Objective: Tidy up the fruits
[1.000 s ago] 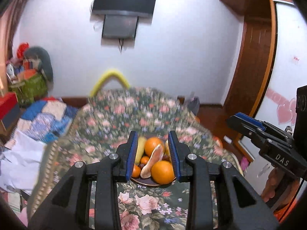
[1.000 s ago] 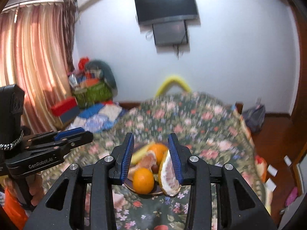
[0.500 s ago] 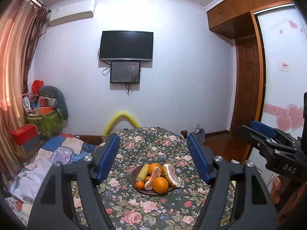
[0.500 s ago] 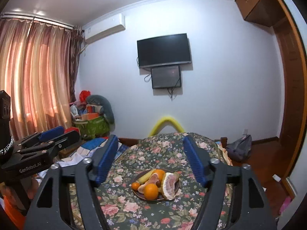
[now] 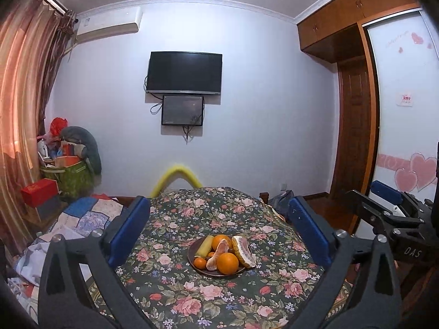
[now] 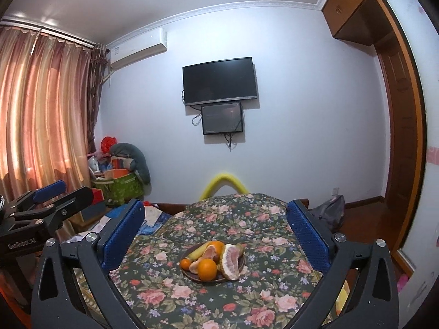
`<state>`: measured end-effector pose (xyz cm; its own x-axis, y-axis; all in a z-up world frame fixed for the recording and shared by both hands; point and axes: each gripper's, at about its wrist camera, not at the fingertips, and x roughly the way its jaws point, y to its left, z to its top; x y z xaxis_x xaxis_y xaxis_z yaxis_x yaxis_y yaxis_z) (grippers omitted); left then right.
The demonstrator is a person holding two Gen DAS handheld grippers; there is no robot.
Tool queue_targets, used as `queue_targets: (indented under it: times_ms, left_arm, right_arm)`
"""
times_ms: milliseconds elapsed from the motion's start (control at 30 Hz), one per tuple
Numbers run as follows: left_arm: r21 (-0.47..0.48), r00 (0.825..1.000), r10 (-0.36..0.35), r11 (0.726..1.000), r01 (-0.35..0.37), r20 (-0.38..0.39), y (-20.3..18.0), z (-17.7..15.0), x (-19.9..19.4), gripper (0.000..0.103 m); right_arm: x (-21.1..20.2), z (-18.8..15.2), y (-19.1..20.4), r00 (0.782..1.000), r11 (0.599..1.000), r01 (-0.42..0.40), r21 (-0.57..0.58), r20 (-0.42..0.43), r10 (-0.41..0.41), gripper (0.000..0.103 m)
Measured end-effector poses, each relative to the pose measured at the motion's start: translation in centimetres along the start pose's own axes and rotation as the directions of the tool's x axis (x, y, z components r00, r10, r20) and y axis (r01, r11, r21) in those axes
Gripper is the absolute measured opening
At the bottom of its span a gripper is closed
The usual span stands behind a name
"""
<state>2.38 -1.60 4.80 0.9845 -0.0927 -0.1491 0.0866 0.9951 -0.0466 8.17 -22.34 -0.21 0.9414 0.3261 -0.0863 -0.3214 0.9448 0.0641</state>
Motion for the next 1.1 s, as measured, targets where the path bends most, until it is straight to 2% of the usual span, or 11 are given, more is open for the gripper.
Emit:
queue_targets:
  times_ms: [1100]
  left_arm:
    - [-0.014,0.999,-0.025,1.0,0.024,-0.027,-0.1,-0.4,0.0,0.103]
  right_arm:
    - [-1.3,0.1,0.0,1.0,1.0,-0.005,-0.006,0.02,0.005,0.103]
